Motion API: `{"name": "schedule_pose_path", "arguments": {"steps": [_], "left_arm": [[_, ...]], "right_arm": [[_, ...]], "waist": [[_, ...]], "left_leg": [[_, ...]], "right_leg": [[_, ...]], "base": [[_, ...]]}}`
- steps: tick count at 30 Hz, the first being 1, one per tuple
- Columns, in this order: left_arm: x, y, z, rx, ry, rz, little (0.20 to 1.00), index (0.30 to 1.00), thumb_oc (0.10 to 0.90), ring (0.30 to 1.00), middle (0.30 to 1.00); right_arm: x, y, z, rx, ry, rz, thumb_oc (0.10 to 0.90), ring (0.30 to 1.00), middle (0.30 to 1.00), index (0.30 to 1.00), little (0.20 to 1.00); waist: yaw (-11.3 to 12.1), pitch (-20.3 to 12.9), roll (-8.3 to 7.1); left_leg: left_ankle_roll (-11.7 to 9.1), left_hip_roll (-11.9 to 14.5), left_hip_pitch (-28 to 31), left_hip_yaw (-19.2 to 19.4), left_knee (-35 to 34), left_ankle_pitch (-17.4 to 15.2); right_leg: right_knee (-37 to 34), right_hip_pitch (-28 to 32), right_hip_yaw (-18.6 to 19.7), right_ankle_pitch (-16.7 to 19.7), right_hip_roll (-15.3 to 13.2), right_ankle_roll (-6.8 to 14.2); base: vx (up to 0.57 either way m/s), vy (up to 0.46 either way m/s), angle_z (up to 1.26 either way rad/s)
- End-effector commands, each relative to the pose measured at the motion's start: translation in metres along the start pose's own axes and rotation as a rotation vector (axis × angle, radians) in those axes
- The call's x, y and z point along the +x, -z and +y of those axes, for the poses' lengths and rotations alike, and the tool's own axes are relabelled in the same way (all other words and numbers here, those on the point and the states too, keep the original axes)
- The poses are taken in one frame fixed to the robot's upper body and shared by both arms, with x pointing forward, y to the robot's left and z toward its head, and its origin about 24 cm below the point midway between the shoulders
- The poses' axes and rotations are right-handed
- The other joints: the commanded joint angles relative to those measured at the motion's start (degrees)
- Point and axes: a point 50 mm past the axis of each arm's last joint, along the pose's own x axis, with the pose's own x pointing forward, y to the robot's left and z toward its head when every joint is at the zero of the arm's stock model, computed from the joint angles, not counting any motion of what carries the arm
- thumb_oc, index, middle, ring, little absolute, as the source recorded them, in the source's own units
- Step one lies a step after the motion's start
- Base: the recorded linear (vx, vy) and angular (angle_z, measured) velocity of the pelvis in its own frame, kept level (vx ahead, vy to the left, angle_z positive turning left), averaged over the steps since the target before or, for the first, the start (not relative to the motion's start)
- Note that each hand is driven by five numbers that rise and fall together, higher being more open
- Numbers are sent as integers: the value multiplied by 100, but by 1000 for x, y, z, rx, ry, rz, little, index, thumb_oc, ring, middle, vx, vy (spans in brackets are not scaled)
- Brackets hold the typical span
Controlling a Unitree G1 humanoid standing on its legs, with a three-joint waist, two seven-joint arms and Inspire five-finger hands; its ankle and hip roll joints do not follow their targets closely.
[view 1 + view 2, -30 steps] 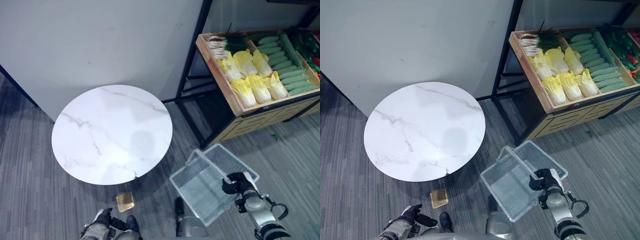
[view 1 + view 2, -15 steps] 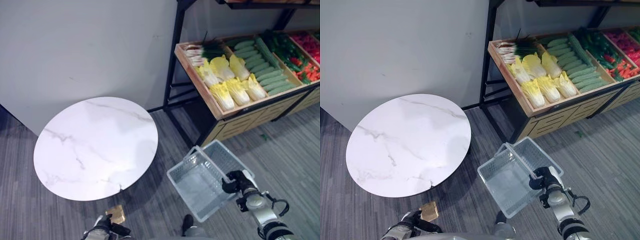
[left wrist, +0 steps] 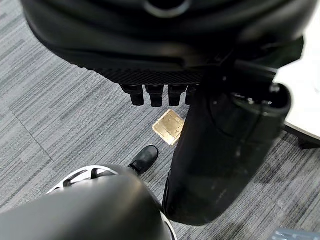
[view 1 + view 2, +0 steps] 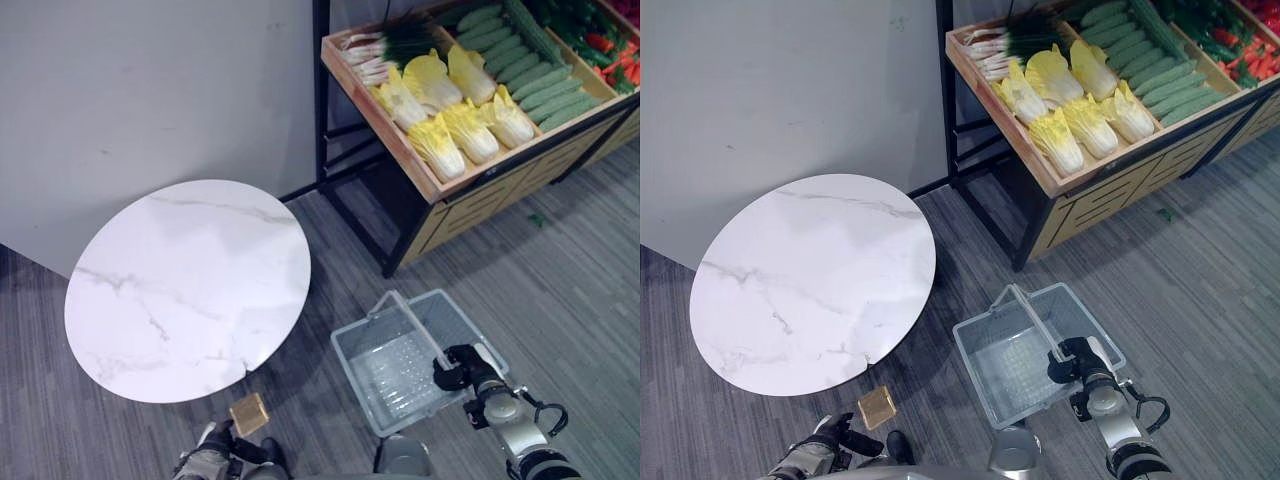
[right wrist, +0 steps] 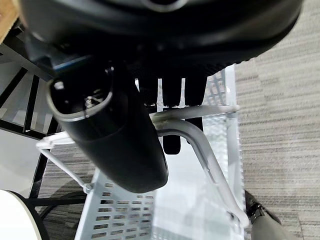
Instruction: Get the vegetables into the basket
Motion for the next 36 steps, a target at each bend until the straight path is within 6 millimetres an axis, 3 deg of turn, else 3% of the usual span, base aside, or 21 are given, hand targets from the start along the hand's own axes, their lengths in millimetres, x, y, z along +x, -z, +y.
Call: {"name": "schedule_pose_path", "arguments": {"steps": [1, 7, 10, 13, 14, 15, 16, 19, 27, 36], "left_arm": [[1, 13, 10, 43, -41, 50, 1000, 1000, 900, 1000, 1000], [1, 7, 5, 21, -38, 38, 1000, 1000, 900, 1000, 1000], [1, 4, 7, -25, -54, 32, 1000, 1000, 900, 1000, 1000], [1, -4, 9, -34, -63, 8, 1000, 1000, 900, 1000, 1000], [2, -10, 8, -49, -64, -10, 1000, 1000, 900, 1000, 1000], [2, -10, 9, -49, -64, -10, 1000, 1000, 900, 1000, 1000], [1, -16, 6, -52, -60, -29, 1000, 1000, 900, 1000, 1000], [2, -16, 7, -54, -59, -31, 1000, 1000, 900, 1000, 1000], [2, -9, 15, -39, -78, -22, 1000, 1000, 900, 1000, 1000], [2, -12, 30, -30, -120, -39, 1000, 1000, 900, 1000, 1000]], "right_arm": [[3, -57, -24, -37, 89, -246, 400, 300, 300, 300, 300], [1, -53, -19, -20, 79, -247, 400, 300, 300, 300, 300], [0, -45, -12, -32, 52, -226, 400, 300, 300, 300, 300], [0, -41, -9, -42, 38, -216, 400, 300, 300, 300, 300], [-1, -42, -9, -32, 36, -223, 400, 300, 300, 300, 300], [-1, -42, -10, -32, 36, -223, 400, 300, 300, 300, 300], [-1, -42, -10, -33, 36, -231, 400, 300, 300, 300, 300], [-1, -45, -8, -31, 27, -243, 400, 300, 300, 300, 300], [-1, -51, 4, -58, -20, -255, 400, 300, 300, 300, 300], [4, -65, 14, -67, -44, -276, 400, 300, 300, 300, 300]], "waist": [[-49, -151, -325], [-143, -127, -159], [-99, -18, -285], [-22, 88, -386], [60, 126, -403], [53, 113, -408], [134, 164, -456], [133, 182, -507], [251, 246, -655], [249, 344, -810]], "left_leg": [[-135, -28, 191, -271, 3, -252], [-353, 322, 80, -348, 23, -32], [-423, 517, -147, -500, 794, -45], [-424, 455, -312, -851, 922, 37], [-317, 187, -532, -1266, 545, -21], [-311, 177, -553, -1272, 536, -1], [-303, 52, -929, -1642, 395, 170], [-248, -7, -971, -1750, 533, 75], [5, -198, -885, -1386, 808, -309], [285, -464, -800, -991, 1093, -721]], "right_leg": [[314, -124, 150, -246, -8, 291], [397, -103, 112, -572, 324, 79], [356, 84, 85, -695, 474, -79], [315, 172, 89, -733, 528, -110], [273, 251, 153, -751, 507, -57], [272, 231, 146, -740, 498, -56], [265, 265, 219, -709, 457, -25], [333, 221, 366, -738, 434, -20], [385, 73, 851, -608, 200, 118], [430, -262, 1380, -210, -33, 386]], "base": [[12, -112, -6], [16, -163, 0], [30, -205, 0], [35, -92, -3], [56, 0, -6], [92, 54, -3], [65, 62, 3], [44, 69, -4], [14, 154, -54], [-8, 134, -30]]}}
